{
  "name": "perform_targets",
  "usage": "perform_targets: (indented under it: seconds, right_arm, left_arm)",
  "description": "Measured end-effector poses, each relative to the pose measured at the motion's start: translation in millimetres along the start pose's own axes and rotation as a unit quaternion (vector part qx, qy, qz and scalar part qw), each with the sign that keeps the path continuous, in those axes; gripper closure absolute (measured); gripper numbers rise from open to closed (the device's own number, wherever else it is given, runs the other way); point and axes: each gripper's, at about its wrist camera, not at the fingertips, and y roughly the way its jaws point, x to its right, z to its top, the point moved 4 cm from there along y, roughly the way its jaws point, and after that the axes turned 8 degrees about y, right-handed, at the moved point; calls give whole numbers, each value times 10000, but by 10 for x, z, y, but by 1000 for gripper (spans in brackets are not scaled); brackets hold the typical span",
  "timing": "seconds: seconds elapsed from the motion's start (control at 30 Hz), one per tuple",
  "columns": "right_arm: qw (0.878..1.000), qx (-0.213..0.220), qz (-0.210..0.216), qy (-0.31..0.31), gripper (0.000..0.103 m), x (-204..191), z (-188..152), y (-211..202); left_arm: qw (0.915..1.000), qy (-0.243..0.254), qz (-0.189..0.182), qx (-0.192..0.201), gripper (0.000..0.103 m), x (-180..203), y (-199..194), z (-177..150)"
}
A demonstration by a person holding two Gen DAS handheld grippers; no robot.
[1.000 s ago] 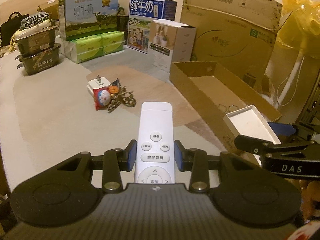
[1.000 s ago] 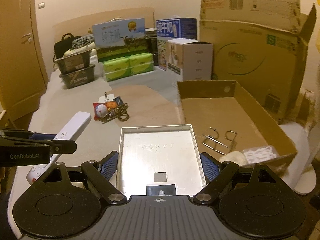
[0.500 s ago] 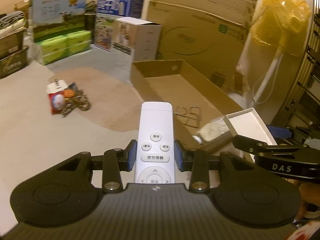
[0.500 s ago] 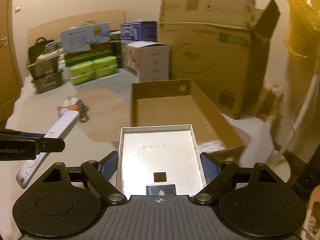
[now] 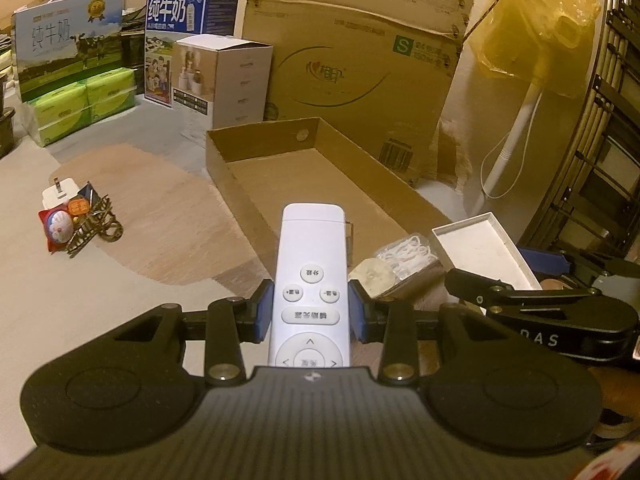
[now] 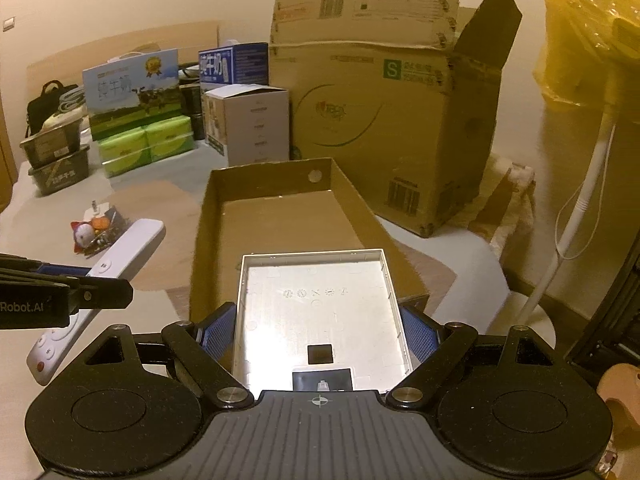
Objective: Organize rigid objects
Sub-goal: 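Carry the remote with the left tool while the right tool carries the lid over the cardboard box, then open the left tool to drop the remote in the box while the right tool lowers and releases the lid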
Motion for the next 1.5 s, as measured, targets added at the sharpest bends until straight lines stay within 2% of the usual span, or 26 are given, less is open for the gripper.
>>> perform_targets:
  seconds: [0.37,0.6,0.77,1.07,1.5]
  right_arm:
    - [10000,-51,4,29,17,144,116,207]
    - [10000,-69,70,-11,17,233,304,448]
    - [9997,-90,196,-76,17,261,574,754]
    - [9992,-201,324,-141,17,308,853,1299]
    - [9986,-347,372,-151,17,307,983,1748]
  left_arm:
    - [10000,-79,9,-26,68,62,256,199]
    - [9997,-227,68,-102,68,-11,527,360]
    - [9991,-396,131,-108,68,-103,747,524]
    - [9970,-687,324,-160,68,-309,1186,800]
    - [9950,-849,491,-192,68,-458,1528,963]
